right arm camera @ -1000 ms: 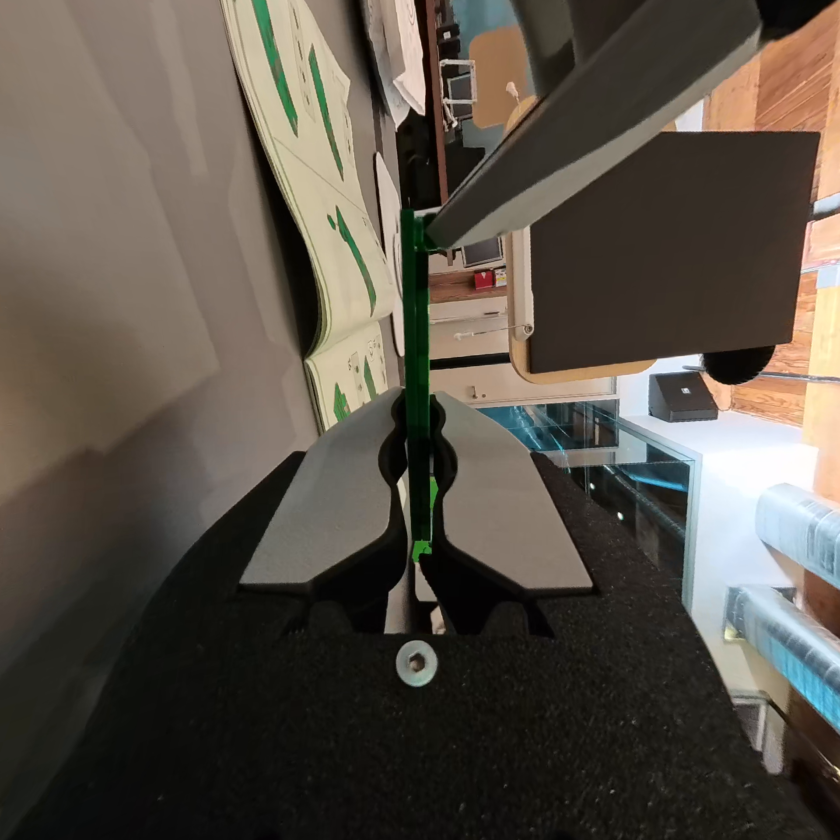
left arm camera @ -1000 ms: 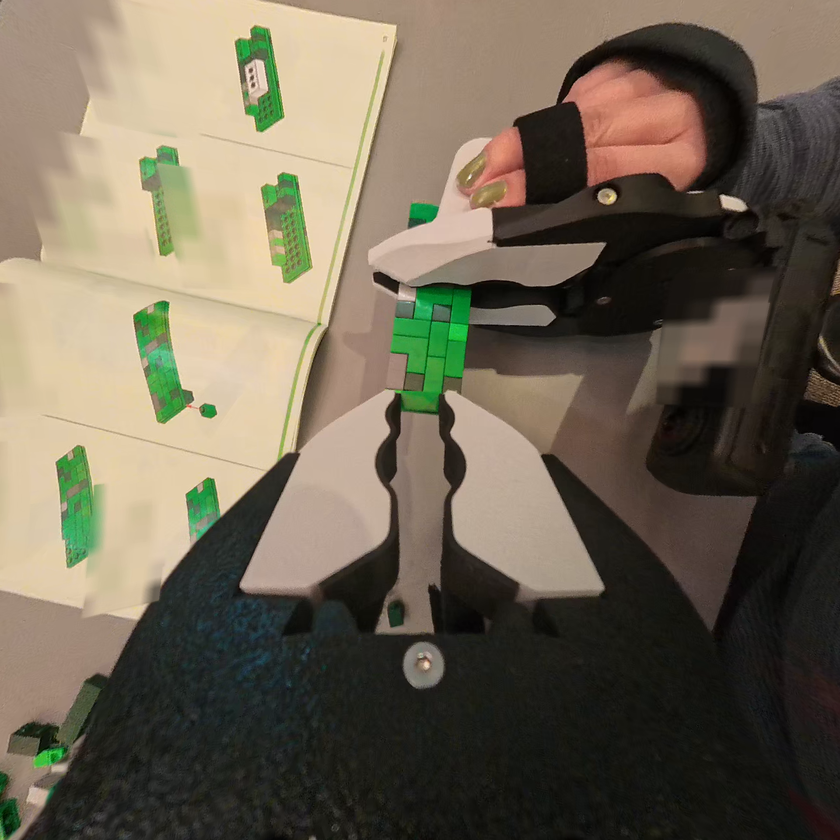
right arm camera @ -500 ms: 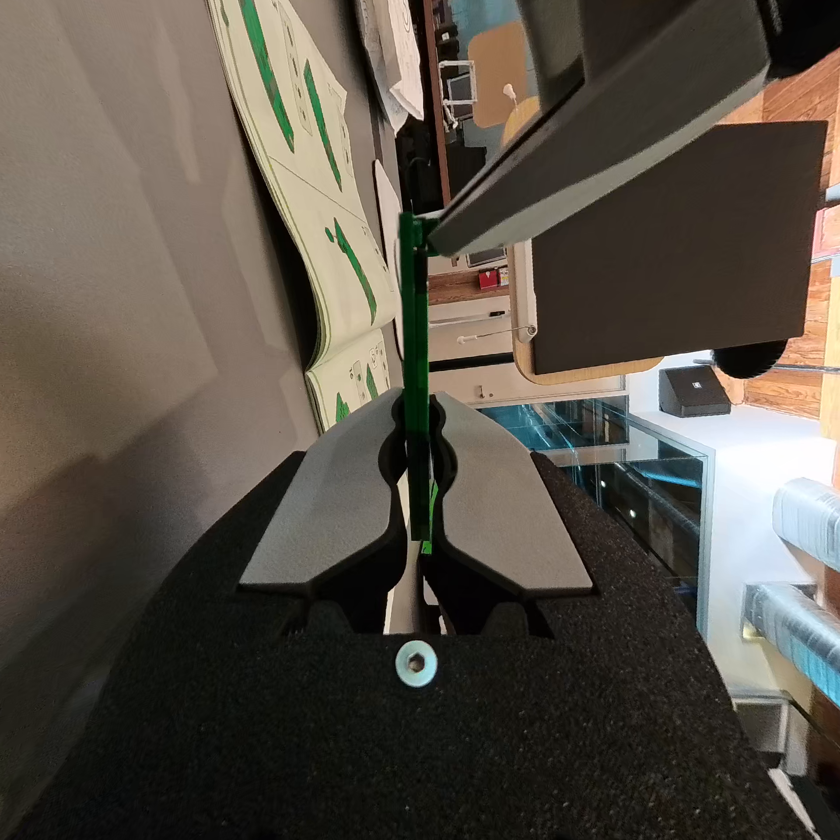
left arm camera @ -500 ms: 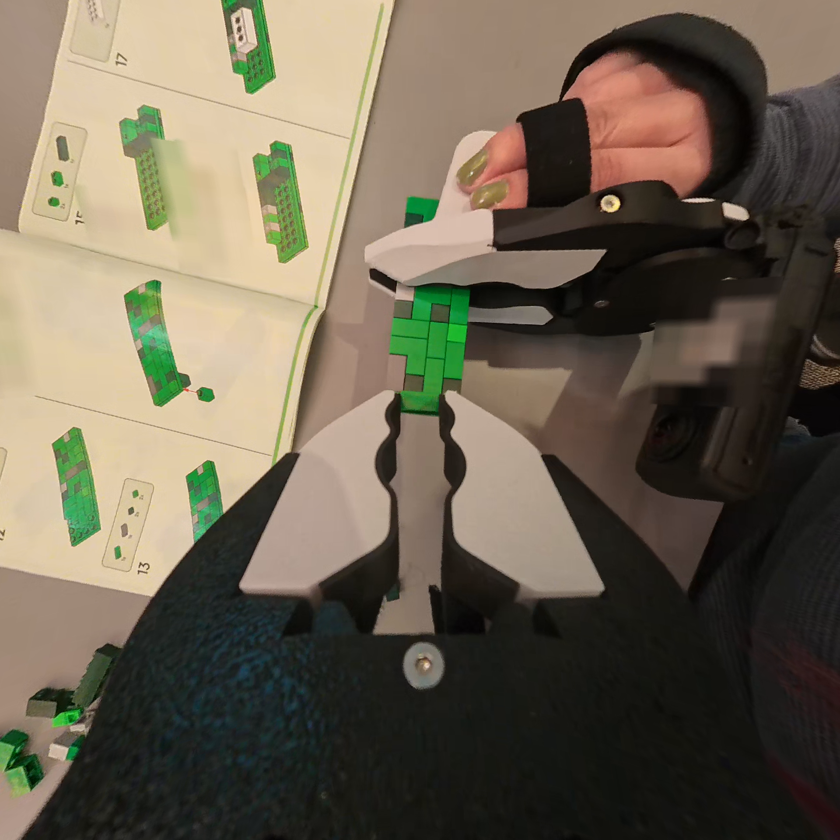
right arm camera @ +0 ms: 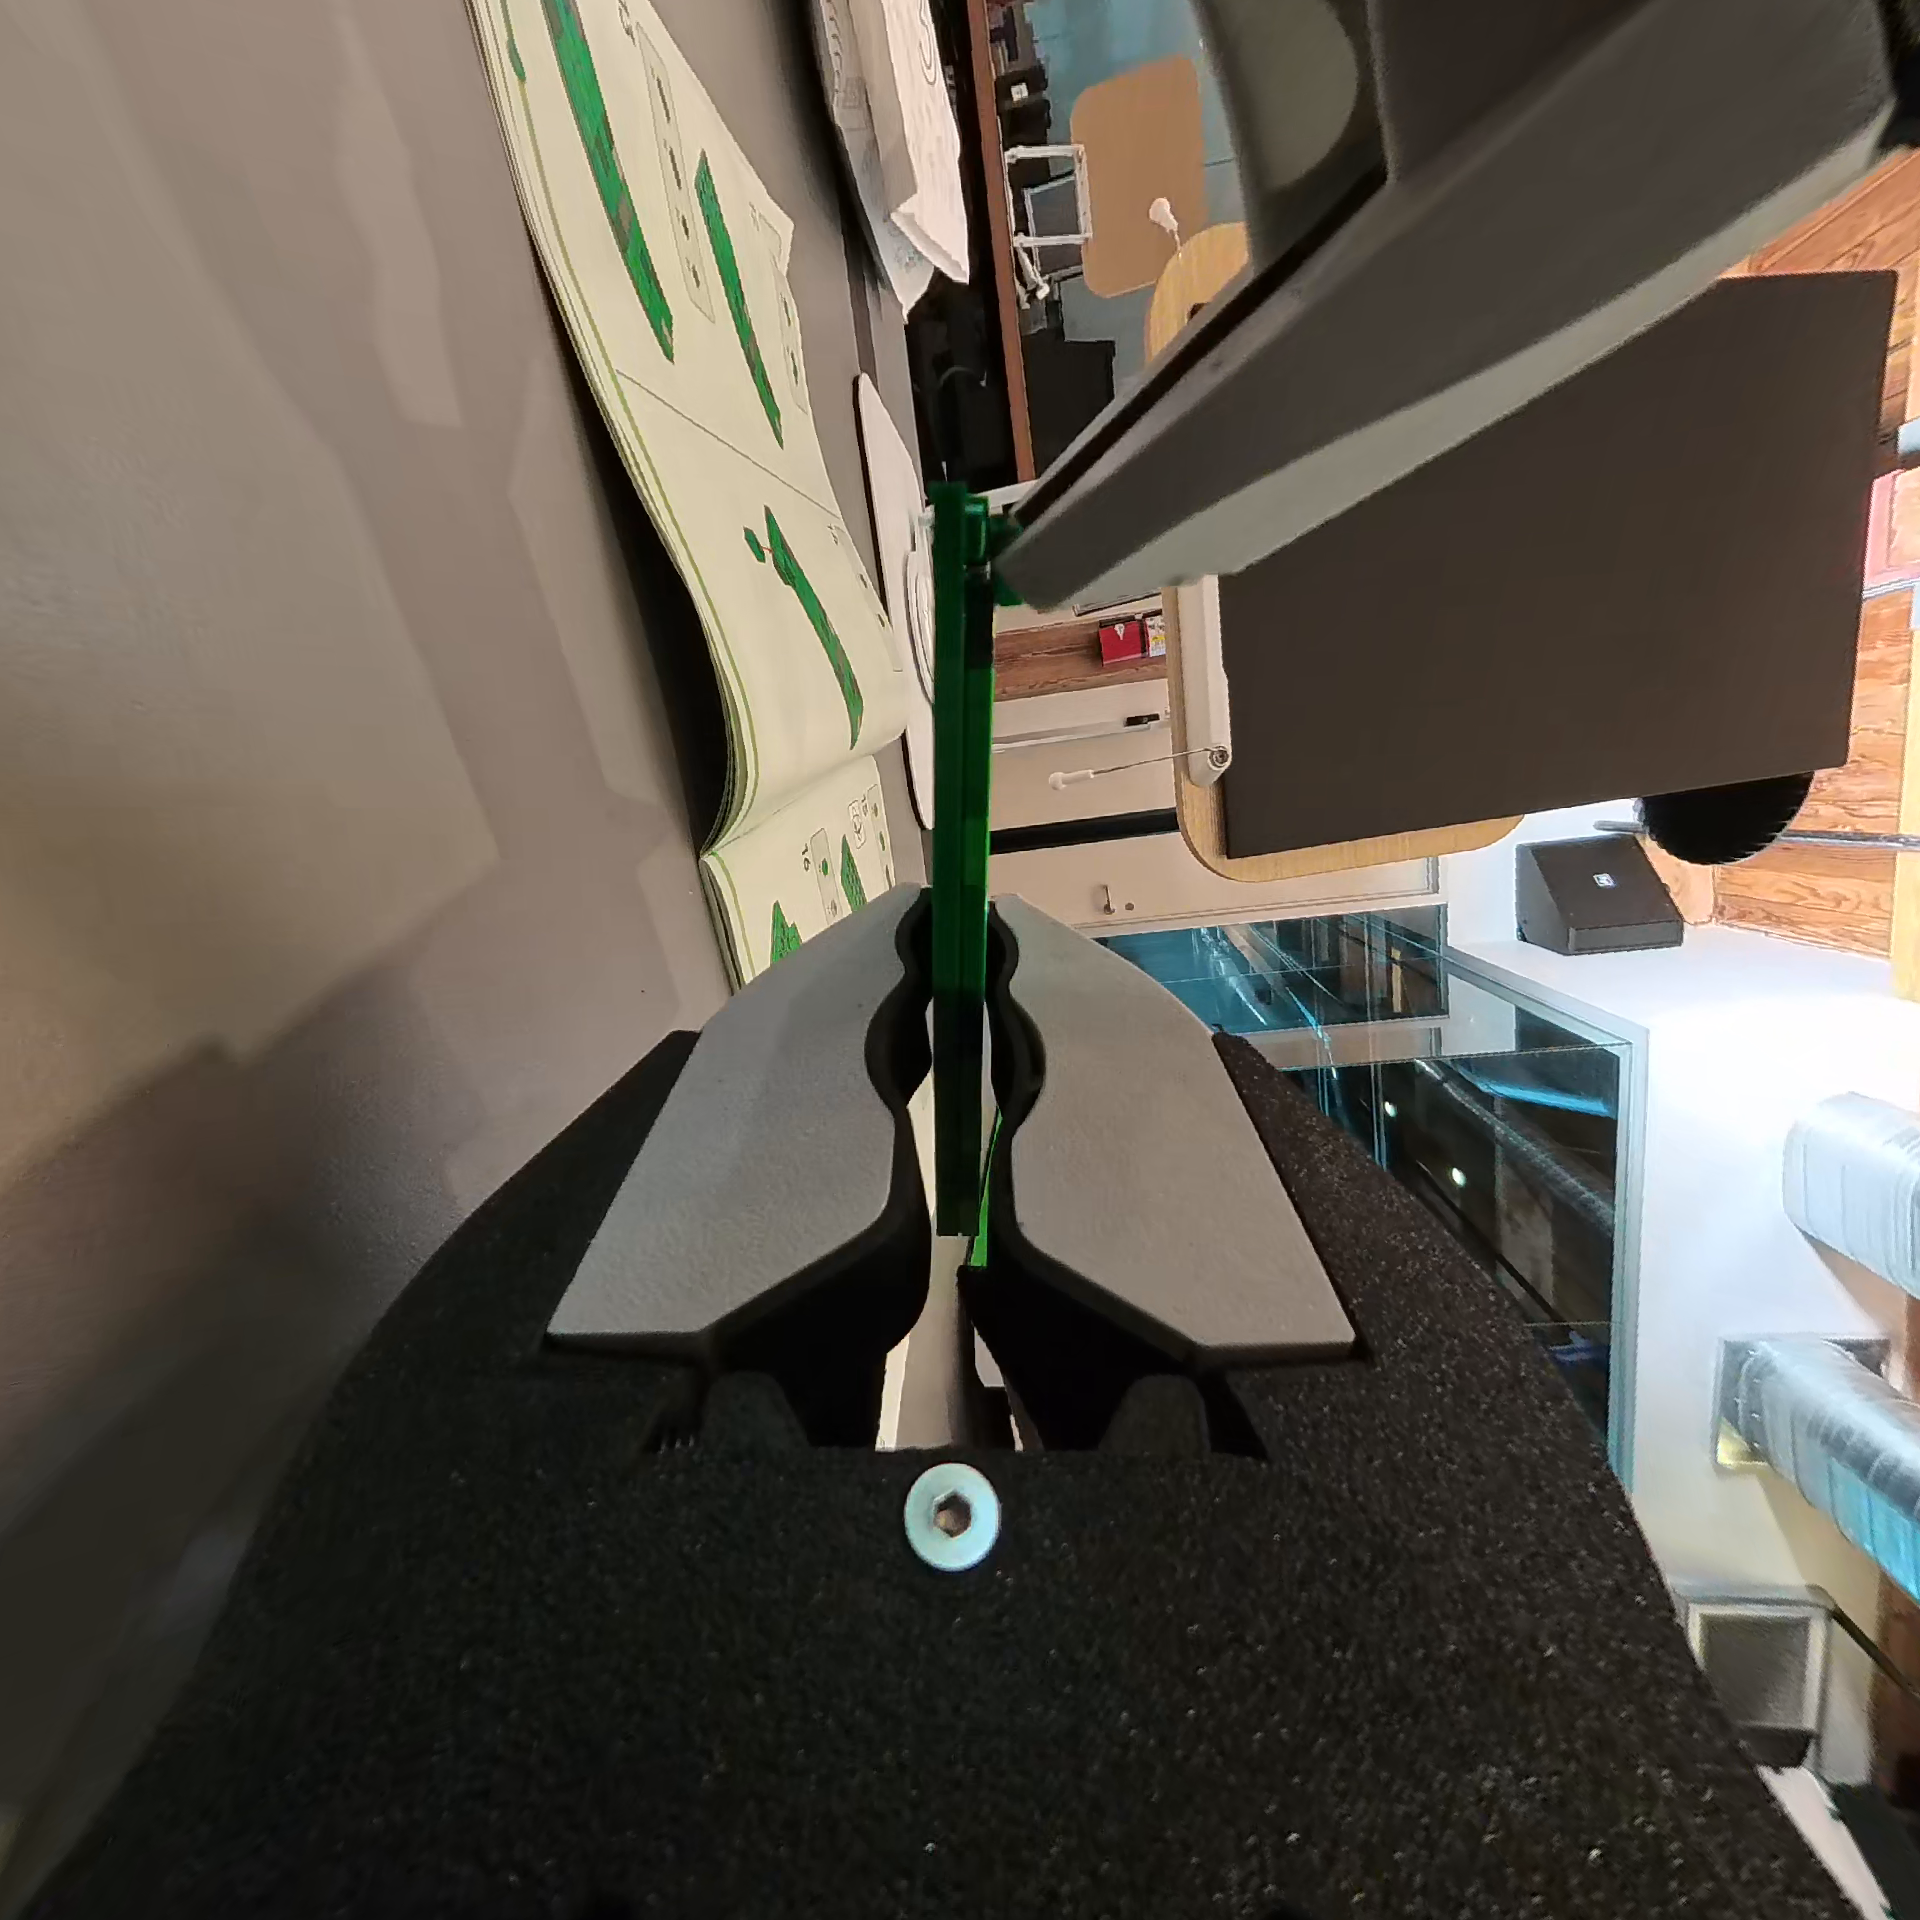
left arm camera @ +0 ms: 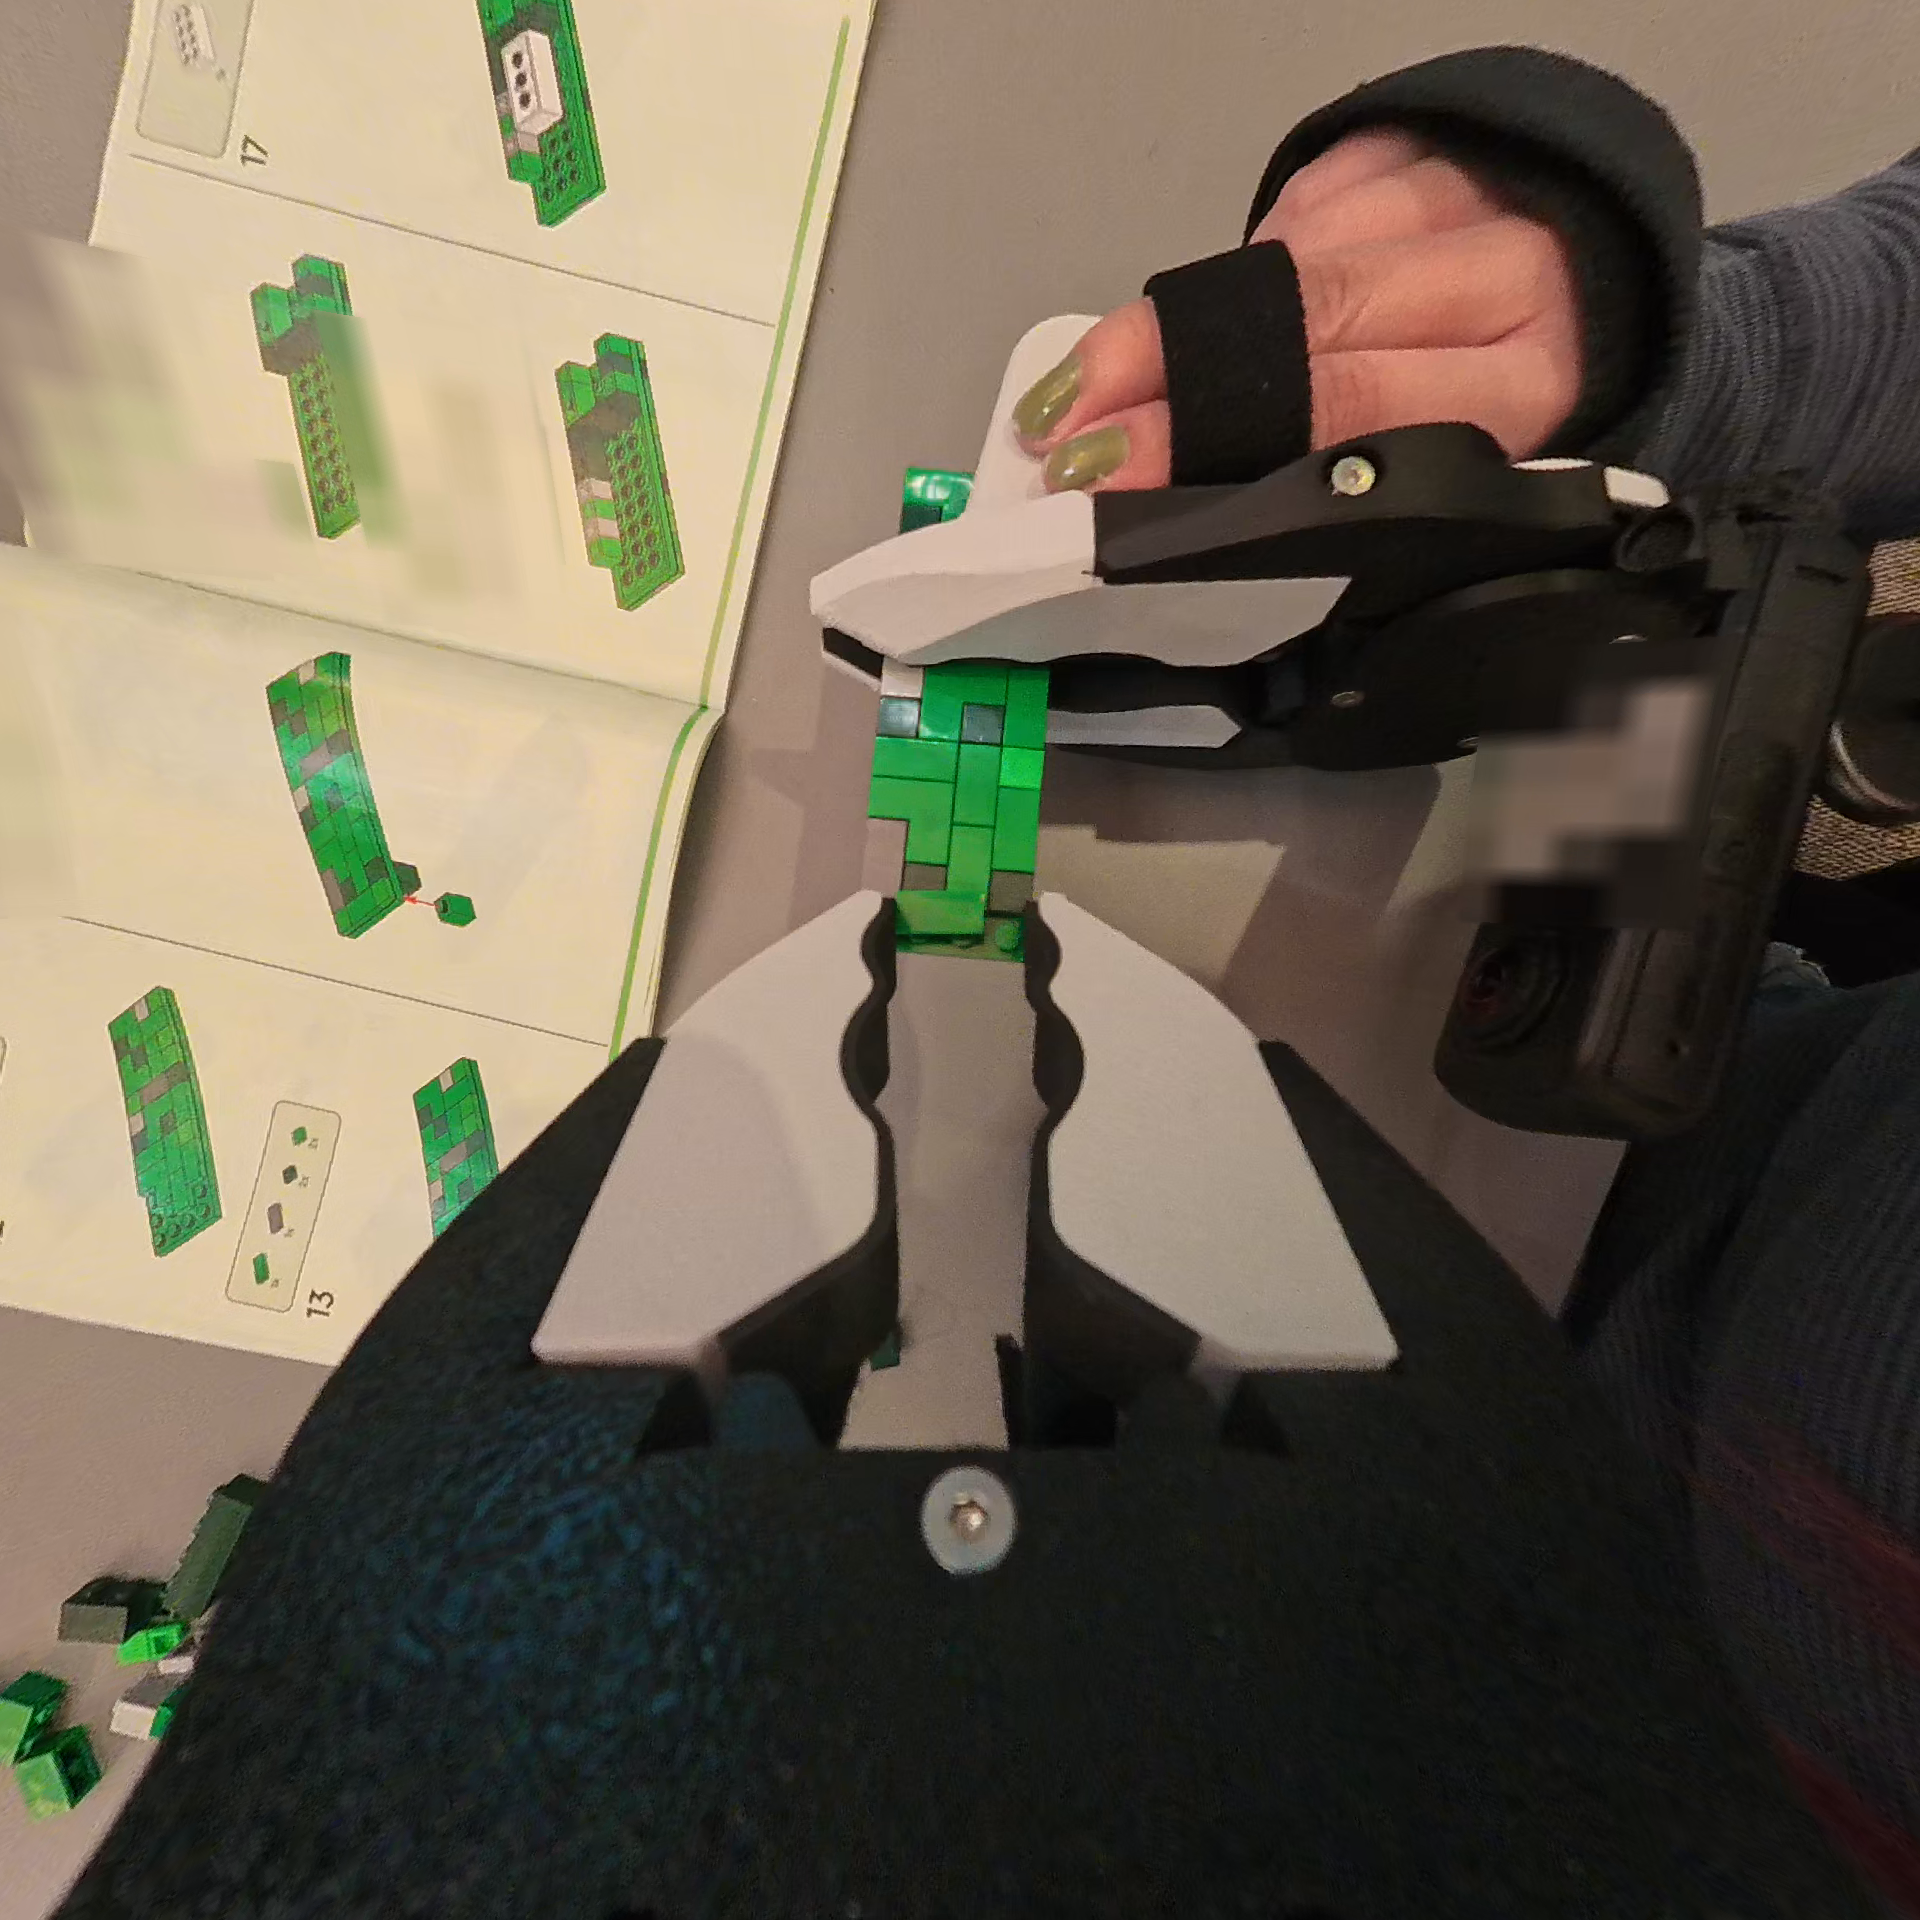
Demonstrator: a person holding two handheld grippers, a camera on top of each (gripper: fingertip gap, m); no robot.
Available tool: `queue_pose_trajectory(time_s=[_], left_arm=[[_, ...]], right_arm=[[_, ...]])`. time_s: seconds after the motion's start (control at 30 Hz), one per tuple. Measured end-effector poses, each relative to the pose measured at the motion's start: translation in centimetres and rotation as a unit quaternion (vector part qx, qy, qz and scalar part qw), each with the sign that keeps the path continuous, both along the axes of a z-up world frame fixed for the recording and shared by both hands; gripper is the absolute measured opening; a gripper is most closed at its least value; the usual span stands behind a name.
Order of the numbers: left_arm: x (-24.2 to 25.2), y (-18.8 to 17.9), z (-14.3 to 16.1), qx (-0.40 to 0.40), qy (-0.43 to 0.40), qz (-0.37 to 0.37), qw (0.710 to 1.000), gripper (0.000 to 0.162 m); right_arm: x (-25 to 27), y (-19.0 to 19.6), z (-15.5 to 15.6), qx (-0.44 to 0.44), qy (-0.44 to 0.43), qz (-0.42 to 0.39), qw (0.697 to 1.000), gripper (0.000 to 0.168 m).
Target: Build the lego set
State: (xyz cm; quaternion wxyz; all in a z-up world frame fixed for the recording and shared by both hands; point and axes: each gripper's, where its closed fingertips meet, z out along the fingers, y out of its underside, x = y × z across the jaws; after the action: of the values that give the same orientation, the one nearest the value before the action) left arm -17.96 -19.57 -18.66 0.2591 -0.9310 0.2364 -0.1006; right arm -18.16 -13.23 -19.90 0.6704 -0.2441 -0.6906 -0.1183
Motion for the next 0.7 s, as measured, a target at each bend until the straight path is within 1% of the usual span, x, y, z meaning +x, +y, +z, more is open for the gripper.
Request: queue_pose_trajectory(time_s=[0.17,0.3,0.4,0.47,0.5,0.57,0.63,0.7], left_arm=[[-0.2,0.1,0.2,0.006,0.005,0.004,1.0,0.032],[0.0,0.1,0.5,0.016,0.003,-0.001,1.0,0.034],[0.0,0.0,1.7,0.063,0.005,-0.027,0.998,0.039],[-0.5,0.0,2.6,0.124,0.033,-0.06,0.99,0.047],[-1.1,0.0,2.8,0.164,0.066,-0.079,0.981,0.051],[-2.3,-0.1,2.8,0.246,0.151,-0.134,0.948,0.053],[-2.5,-0.5,2.3,0.315,0.216,-0.19,0.905,0.046],[-2.0,-0.9,2.2,0.39,0.255,-0.219,0.857,0.043]], right_arm=[[0.0,0.0,0.0,-0.003,0.001,0.0,1.0,0.007],[0.1,0.1,0.0,-0.004,0.001,0.001,1.0,0.007],[0.2,0.1,0.0,-0.009,0.0,0.002,1.0,0.007],[0.2,0.2,0.0,-0.013,0.0,0.003,1.0,0.007],[0.2,0.2,0.0,-0.014,-0.001,0.003,1.0,0.007],[0.2,0.0,0.0,-0.015,-0.001,0.007,1.0,0.007],[0.2,-0.2,0.0,-0.015,-0.003,0.011,1.0,0.007],[0.1,-0.4,0.0,-0.014,-0.004,0.014,1.0,0.007]])
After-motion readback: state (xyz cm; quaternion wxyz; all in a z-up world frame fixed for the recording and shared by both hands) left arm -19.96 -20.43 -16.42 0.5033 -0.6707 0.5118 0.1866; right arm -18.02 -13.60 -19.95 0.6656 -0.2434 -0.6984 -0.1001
